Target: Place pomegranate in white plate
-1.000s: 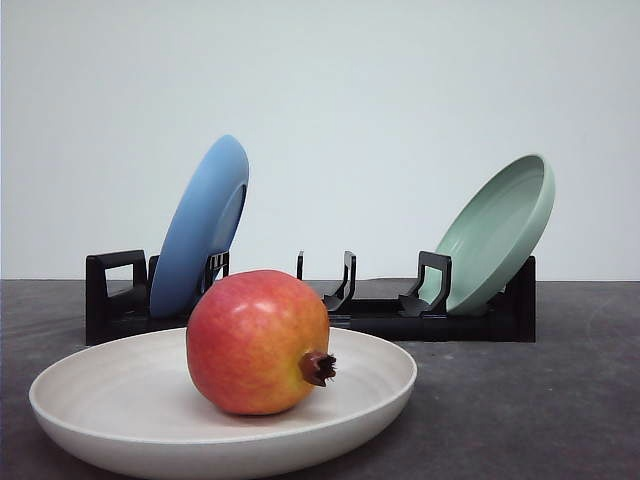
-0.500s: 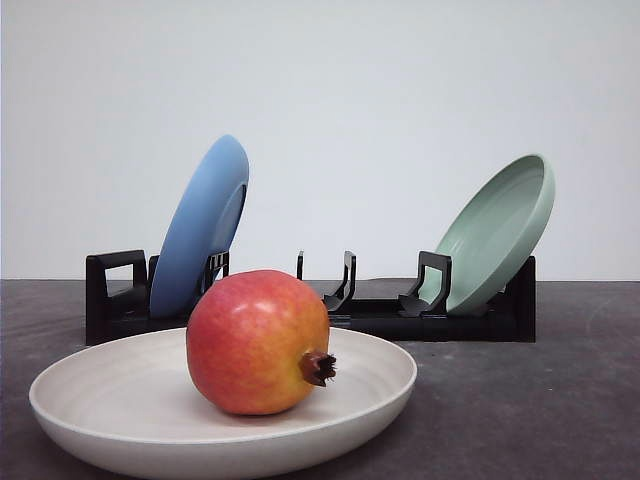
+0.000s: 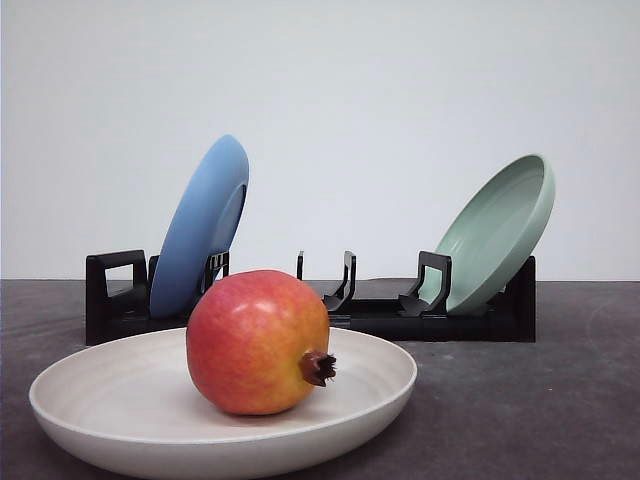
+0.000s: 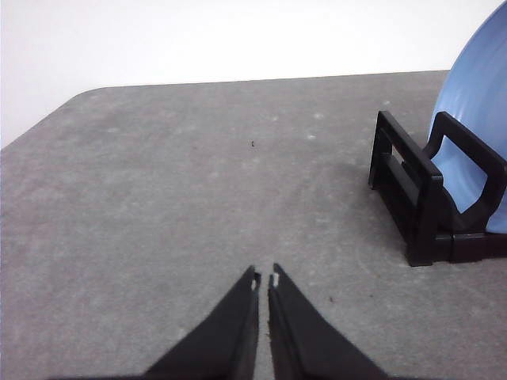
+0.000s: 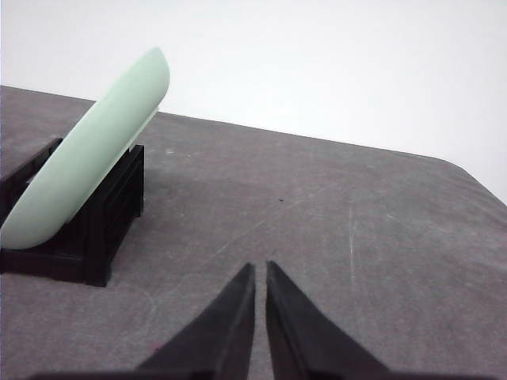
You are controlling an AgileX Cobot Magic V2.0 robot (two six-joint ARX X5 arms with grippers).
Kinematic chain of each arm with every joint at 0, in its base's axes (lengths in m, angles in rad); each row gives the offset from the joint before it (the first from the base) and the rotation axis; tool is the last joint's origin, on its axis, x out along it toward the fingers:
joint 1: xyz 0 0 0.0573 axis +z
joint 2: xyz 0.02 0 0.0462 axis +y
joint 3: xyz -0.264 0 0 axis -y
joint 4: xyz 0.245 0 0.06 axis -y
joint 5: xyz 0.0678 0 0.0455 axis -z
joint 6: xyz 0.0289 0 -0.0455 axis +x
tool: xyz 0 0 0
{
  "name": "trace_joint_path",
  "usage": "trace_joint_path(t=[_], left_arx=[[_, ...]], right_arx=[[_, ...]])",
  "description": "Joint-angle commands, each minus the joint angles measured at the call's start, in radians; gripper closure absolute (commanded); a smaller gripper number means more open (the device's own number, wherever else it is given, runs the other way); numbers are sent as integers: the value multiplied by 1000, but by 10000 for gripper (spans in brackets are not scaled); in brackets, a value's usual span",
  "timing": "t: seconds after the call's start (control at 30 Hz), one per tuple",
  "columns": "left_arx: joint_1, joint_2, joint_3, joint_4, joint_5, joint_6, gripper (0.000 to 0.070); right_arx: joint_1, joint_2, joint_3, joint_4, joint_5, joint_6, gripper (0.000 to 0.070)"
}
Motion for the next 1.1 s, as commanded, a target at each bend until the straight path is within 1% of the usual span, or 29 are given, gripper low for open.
trace_joint_path(t=[0.0,1.07], left_arx=[[0,-2,-10,-6,0,-4,700],[0,-2,-10,-6,0,-4,700]], right_arx=[[-2,-1,-4,14,3,2,678],[-2,-1,-4,14,3,2,678]])
